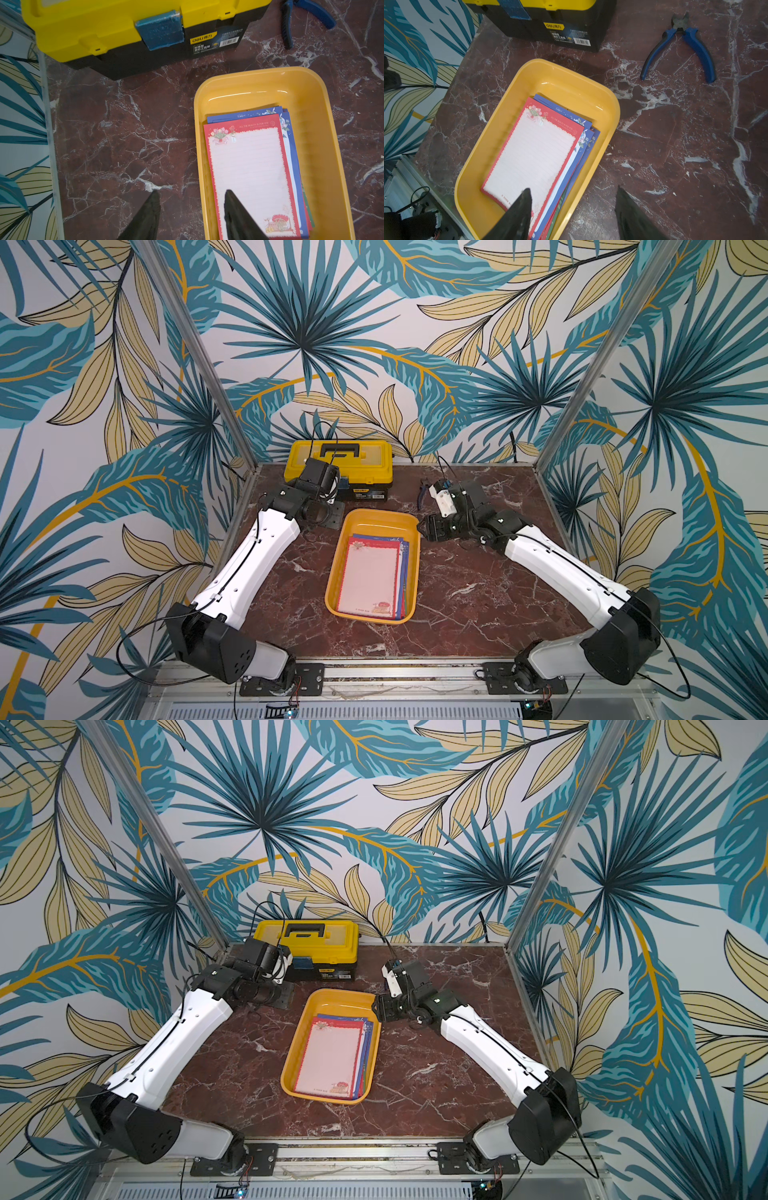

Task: Take out the stationery paper from the storage box
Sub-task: Pick up the stationery paper from the storage box.

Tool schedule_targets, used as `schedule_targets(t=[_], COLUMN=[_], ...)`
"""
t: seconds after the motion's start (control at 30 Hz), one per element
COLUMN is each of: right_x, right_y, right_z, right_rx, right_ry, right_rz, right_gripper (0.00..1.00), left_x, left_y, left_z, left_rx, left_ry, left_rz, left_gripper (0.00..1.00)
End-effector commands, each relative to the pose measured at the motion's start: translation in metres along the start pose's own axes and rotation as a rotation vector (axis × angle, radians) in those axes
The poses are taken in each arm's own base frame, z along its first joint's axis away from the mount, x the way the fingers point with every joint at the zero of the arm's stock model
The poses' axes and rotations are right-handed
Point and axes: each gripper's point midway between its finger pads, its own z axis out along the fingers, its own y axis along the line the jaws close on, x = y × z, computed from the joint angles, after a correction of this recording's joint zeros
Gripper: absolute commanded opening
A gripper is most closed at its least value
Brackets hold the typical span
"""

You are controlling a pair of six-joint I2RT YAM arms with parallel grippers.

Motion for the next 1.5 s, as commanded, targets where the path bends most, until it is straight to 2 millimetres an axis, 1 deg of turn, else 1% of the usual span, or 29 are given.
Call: schedule_targets(t=[0.0, 0.2, 0.33, 0.47, 0.57, 0.63, 0.73, 0.87, 0.97, 1.07, 1.3, 1.47], right_x=[0.018, 0.041, 0.051, 0.059, 0.062, 0.066, 0.07, 0.083, 0.091, 0.093, 0.094, 0.101], right_y=[0.0, 0.01, 0.021, 0.032, 0.038, 0.04, 0.038, 0.029, 0.025, 0.024, 0.02, 0.017], right_z=[-0.003, 0.008, 0.018, 0.03, 0.035, 0.037, 0.039, 0.043, 0.044, 0.043, 0.04, 0.042], right_rx=[0.04, 0.014, -0.015, -0.037, -0.045, -0.047, -0.046, -0.017, -0.007, -0.012, -0.007, 0.005], right_ry=[0.072, 0.133, 0.153, 0.181, 0.185, 0.186, 0.181, 0.194, 0.205, 0.197, 0.171, 0.183], right_rz=[-0.043, -0.009, 0.011, 0.02, 0.023, 0.025, 0.033, 0.034, 0.033, 0.033, 0.02, 0.017], right_gripper=[0.64, 0.61, 0.59, 0.59, 0.59, 0.59, 0.59, 0.59, 0.59, 0.59, 0.6, 0.6], left_x=[0.006, 0.036, 0.051, 0.062, 0.072, 0.077, 0.082, 0.087, 0.093, 0.1, 0.111, 0.117], left_y=[-0.018, -0.046, -0.059, -0.054, -0.05, -0.05, -0.055, -0.058, -0.062, -0.062, -0.06, -0.06], left_z=[0.002, 0.028, 0.043, 0.058, 0.07, 0.075, 0.083, 0.094, 0.104, 0.113, 0.13, 0.138], left_rx=[0.096, 0.213, 0.244, 0.184, 0.135, 0.109, 0.08, 0.029, -0.002, -0.037, -0.075, -0.081], left_ry=[0.047, 0.185, 0.265, 0.318, 0.356, 0.378, 0.401, 0.423, 0.448, 0.473, 0.522, 0.551], left_rz=[-0.004, -0.058, -0.096, -0.158, -0.205, -0.224, -0.235, -0.243, -0.229, -0.23, -0.23, -0.221], left_gripper=[0.49, 0.45, 0.43, 0.44, 0.48, 0.49, 0.49, 0.53, 0.54, 0.55, 0.67, 0.68])
